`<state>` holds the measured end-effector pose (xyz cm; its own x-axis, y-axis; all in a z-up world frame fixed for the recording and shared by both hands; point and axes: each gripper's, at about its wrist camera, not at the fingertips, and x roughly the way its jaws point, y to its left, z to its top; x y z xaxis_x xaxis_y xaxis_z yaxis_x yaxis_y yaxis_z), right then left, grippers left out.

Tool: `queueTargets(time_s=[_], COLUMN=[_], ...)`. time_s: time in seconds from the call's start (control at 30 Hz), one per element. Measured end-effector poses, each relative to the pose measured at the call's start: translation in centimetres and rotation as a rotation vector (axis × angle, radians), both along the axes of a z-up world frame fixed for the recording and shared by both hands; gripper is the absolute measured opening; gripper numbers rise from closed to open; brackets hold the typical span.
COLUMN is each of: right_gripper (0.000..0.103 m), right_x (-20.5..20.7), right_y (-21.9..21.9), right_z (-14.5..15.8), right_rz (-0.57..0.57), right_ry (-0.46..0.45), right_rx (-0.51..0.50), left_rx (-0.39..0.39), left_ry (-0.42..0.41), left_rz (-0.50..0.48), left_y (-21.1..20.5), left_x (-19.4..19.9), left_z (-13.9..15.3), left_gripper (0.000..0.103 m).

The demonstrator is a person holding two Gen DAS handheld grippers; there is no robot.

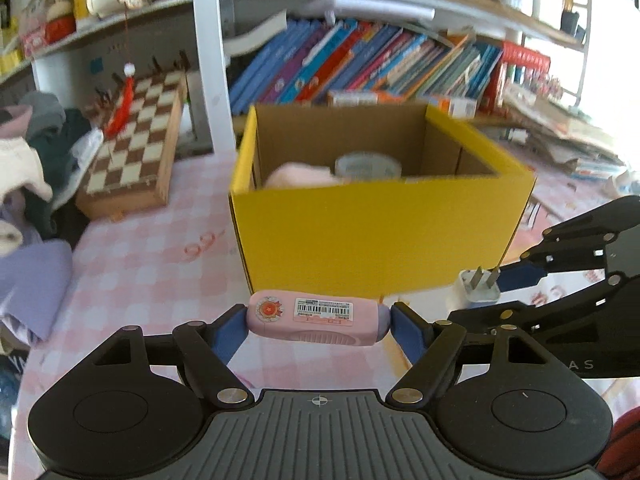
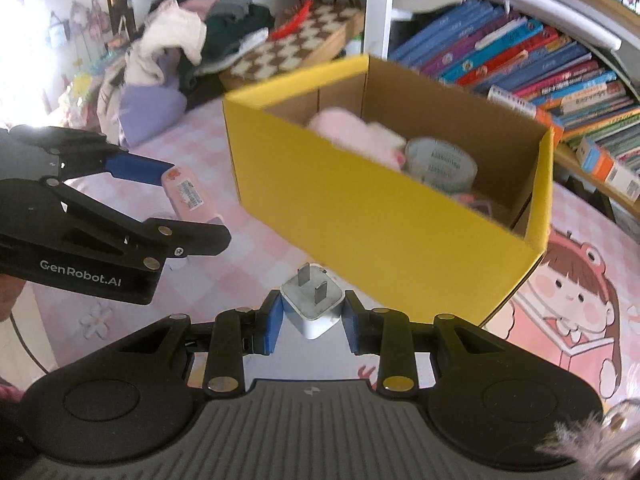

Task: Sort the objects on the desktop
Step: 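Lift and carry the pink stick and white plug over the yellow box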

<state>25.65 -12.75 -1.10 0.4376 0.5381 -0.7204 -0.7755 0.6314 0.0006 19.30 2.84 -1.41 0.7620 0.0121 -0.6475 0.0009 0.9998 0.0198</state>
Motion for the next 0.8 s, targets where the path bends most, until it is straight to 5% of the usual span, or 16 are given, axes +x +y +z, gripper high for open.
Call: queueTargets(time_s=[0.47,0.8], right_gripper=[0.030,0.030], right_x=[0.2,4.8], right_y=[-2.1,-2.8], right_z=[6.5,8.4], right_rz=[-0.040,-0.061], right_ry=[-0.116,-0.198], right_rx=[0.149,0.120], left_rx=[0.016,0.067], left_ry=[-0.158,-0.204], left_rz=[-0.065,-0.068], left_y=[-1.0,-0.7], left_x=[0.2,3.6], left_z=[5.4,7.2], left_gripper=[0.078,0.078])
